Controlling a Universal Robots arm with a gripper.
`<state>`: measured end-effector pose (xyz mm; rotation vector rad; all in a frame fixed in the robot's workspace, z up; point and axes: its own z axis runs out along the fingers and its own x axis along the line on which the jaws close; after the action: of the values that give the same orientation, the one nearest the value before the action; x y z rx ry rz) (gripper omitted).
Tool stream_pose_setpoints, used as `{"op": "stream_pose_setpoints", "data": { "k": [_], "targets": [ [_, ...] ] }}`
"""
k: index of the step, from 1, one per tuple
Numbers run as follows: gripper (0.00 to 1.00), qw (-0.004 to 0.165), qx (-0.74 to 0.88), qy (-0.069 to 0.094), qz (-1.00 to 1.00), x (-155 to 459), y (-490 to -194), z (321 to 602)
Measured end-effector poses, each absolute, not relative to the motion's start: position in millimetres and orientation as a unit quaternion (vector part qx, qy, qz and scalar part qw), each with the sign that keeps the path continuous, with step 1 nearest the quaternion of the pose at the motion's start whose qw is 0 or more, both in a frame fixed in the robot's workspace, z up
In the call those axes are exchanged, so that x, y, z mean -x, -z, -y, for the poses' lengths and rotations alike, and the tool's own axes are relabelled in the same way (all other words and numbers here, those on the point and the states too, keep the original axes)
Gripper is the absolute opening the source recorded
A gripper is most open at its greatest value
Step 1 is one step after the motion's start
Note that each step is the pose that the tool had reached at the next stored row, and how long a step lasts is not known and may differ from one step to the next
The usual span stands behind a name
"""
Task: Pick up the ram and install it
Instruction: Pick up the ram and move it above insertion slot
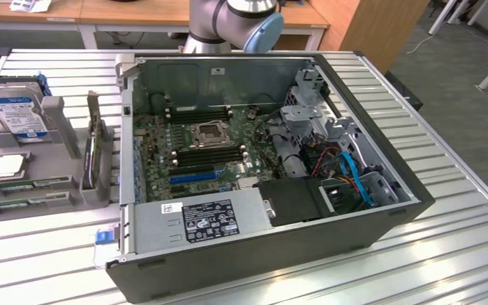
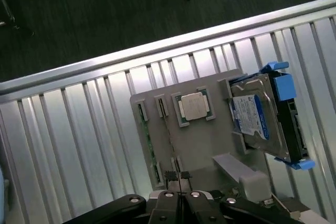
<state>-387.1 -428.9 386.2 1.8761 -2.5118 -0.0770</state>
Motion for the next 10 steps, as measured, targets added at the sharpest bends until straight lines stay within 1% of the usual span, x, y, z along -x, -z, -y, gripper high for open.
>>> {"op": "stream_pose_setpoints", "data": {
  "k": [10],
  "targets": [
    [0.1, 0.004, -0.638, 0.024, 0.769, 387.1, -385.9, 429.0]
  ]
}}
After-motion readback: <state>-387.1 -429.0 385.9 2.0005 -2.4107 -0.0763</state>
